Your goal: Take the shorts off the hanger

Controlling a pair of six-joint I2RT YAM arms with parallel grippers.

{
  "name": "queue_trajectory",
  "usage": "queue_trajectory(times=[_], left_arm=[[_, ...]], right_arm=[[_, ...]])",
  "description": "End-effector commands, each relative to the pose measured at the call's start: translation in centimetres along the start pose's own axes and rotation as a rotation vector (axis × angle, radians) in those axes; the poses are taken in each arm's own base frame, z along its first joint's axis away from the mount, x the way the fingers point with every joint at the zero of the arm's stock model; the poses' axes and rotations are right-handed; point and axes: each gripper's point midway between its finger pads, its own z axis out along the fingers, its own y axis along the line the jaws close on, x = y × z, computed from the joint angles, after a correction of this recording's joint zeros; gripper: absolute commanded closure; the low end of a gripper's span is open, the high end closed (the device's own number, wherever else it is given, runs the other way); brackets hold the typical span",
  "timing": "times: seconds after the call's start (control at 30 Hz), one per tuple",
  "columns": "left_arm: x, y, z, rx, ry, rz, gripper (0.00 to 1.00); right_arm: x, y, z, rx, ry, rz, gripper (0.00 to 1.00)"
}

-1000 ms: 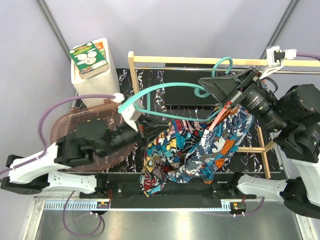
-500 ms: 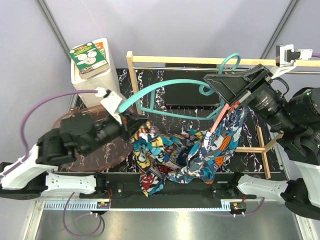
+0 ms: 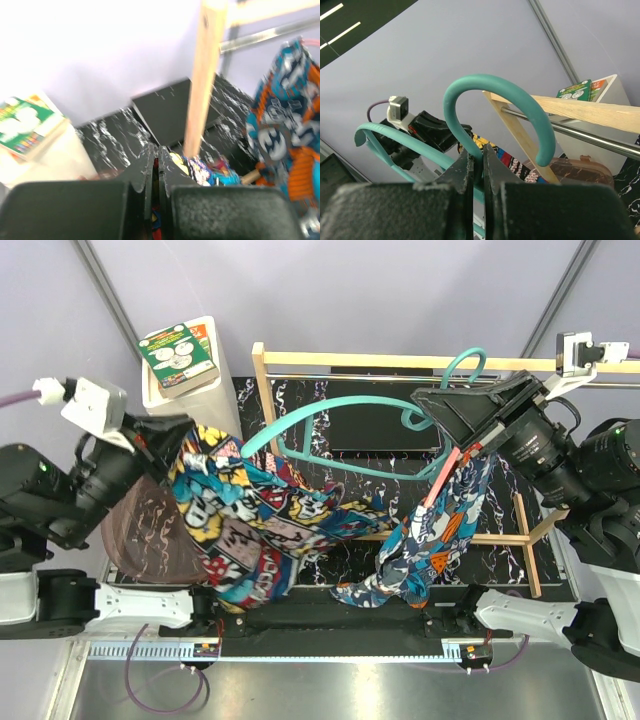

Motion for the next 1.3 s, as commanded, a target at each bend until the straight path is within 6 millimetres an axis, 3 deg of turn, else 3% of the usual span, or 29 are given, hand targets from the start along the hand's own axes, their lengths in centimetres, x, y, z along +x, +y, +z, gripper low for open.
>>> queue_trajectory(times=[0.0,0.03,0.07,0.1,0.13,0.27,0.37,0.5,0.63,0.83,0.93,1.13,1.27], left_arm=[[-0.9,-0.6,3.2,-0.072,0.045,0.16,1.0],[-0.8,-0.7,3.5,-0.067,0.047,0.143,1.0],[-0.7,0.8,4.2,-0.127,0.057,0.128,1.0],[-0.4,0.0,4.8,-0.069,0.061,0.114,1.0],[-0.3,0.4,5.1,-0.082,0.066,0.095,1.0],[-0.3,3.2,6.1,-0.198,0.081,0.097,1.0],[-2.6,6.1,5.7,-0.326,0.031,0.099,1.0],[-6.7,9.7,3.7,-0.511,-0.086,0.119,1.0],[-11.4,11.4,1.6,-0.616,-0.258,0.144,1.0],[-15.7,13.0,-1.4,-0.735,-0.392,0.223,1.0],[-16.4,13.1,-1.6,-0.747,-0.407,0.264,1.0],[-14.3,14.0,0.8,-0.788,-0.286,0.366,1.0],[-15.3,15.2,0.4,-0.824,-0.339,0.332,1.0]], right_arm=[[-1.2,0.1,-0.2,0.008,-0.049,-0.018,1.0],[-1.1,0.0,-0.1,0.01,-0.047,-0.016,1.0],[-1.0,-0.1,-0.2,0.014,-0.044,-0.015,1.0],[-1.1,-0.1,-0.2,0.015,-0.045,-0.013,1.0],[-1.0,-0.1,-0.3,0.016,-0.044,-0.012,1.0],[-0.8,-0.6,-0.5,0.04,-0.036,-0.013,1.0],[-0.7,-0.8,-0.5,0.05,-0.03,-0.014,1.0],[-0.4,-1.0,-0.2,0.058,-0.018,-0.02,1.0],[0.1,-1.5,-0.1,0.071,-0.002,-0.019,1.0],[0.2,-1.8,0.0,0.084,-0.002,-0.024,1.0],[0.3,-1.9,0.0,0.087,0.002,-0.028,1.0],[0.4,-2.0,0.3,0.091,0.005,-0.038,1.0],[0.5,-2.0,0.3,0.09,0.013,-0.039,1.0]])
